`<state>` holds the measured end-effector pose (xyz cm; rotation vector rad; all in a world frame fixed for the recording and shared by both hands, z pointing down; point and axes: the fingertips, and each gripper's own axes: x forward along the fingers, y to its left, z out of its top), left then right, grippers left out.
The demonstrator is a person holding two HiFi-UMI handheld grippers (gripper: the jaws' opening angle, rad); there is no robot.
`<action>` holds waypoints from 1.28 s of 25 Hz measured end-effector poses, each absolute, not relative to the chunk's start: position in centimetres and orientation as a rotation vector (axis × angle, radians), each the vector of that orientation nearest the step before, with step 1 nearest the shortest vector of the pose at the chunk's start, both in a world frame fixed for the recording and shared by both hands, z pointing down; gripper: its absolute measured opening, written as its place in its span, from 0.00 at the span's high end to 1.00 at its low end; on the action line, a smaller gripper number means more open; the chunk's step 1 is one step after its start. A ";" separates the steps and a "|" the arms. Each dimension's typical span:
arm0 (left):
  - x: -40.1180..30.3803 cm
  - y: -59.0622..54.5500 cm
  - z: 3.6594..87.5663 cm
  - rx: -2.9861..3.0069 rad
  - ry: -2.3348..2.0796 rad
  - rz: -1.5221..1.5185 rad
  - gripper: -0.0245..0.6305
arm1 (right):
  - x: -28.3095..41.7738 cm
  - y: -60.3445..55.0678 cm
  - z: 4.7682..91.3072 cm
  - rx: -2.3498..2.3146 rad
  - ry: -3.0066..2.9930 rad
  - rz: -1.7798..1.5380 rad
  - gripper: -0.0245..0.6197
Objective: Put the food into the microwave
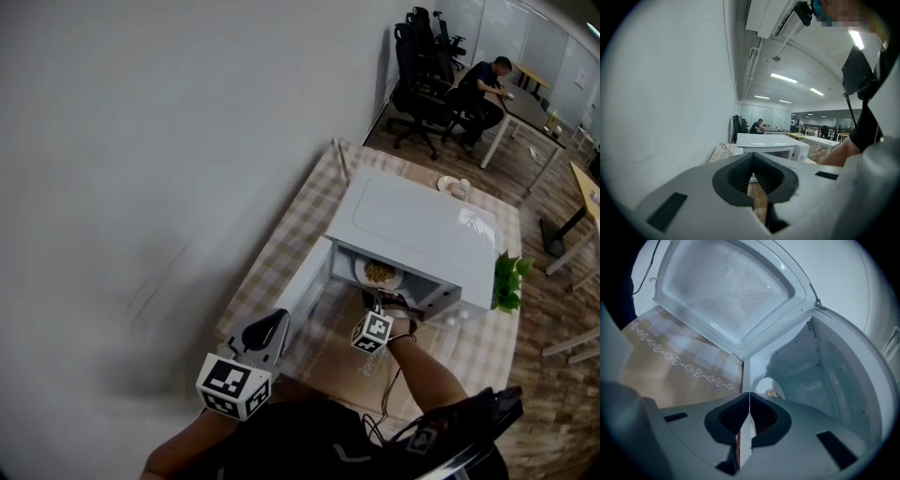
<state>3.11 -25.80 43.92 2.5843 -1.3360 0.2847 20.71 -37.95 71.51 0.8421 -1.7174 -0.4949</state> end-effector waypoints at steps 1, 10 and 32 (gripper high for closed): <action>3.1 -25.8 43.9 2.584 -1.337 0.287 0.95 | 20.9 -38.2 71.6 0.850 -1.717 -0.478 0.94; 2.4 -26.0 43.9 2.569 -1.367 0.306 0.95 | 22.1 -40.2 71.6 0.906 -1.701 -0.415 0.95; 4.0 -23.8 43.8 2.685 -1.123 0.263 0.95 | 23.2 -34.6 65.2 1.312 -1.785 -0.118 0.95</action>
